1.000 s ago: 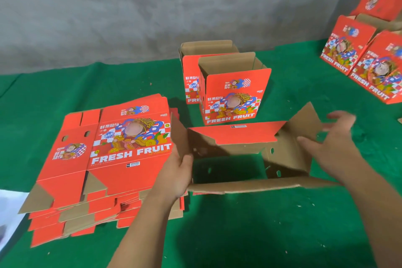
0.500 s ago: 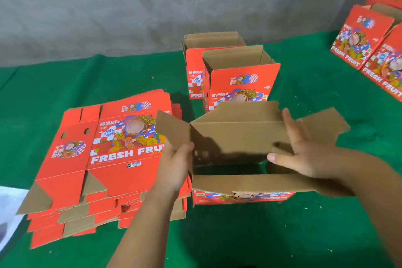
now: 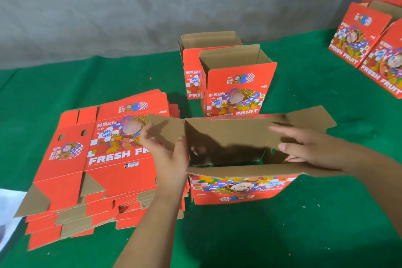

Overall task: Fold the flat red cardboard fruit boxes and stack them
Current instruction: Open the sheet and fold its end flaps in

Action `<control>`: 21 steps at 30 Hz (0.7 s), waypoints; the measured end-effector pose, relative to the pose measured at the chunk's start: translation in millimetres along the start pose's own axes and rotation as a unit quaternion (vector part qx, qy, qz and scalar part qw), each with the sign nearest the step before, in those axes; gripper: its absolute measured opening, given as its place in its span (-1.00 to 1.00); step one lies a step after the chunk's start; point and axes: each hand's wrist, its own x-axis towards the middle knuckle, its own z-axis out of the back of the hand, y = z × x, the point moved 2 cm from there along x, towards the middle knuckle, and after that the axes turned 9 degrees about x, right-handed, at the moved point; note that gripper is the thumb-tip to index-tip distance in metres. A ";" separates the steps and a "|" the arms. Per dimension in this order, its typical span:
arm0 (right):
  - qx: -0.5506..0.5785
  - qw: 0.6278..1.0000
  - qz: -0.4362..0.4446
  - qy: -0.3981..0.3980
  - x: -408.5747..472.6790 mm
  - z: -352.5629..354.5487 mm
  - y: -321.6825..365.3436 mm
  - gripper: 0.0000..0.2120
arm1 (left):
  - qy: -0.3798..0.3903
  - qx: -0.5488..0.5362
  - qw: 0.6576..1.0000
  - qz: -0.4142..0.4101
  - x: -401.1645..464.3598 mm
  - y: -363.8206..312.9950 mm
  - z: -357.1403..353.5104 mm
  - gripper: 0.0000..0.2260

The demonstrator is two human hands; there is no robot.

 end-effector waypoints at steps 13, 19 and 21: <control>0.090 0.988 -0.095 -0.076 32.6 22.7 4.8 0.20 | 0.119 0.202 0.972 0.017 -18.2 -1.0 22.6 -0.20; 0.330 0.870 0.115 -0.348 18.7 2.8 7.3 -0.55 | 0.040 0.422 0.895 -0.140 -9.4 -17.1 7.7 -0.28; 0.094 0.873 0.251 -0.409 16.4 -13.6 8.5 -0.65 | 0.033 0.435 0.882 -0.177 -9.8 -19.7 3.8 -0.25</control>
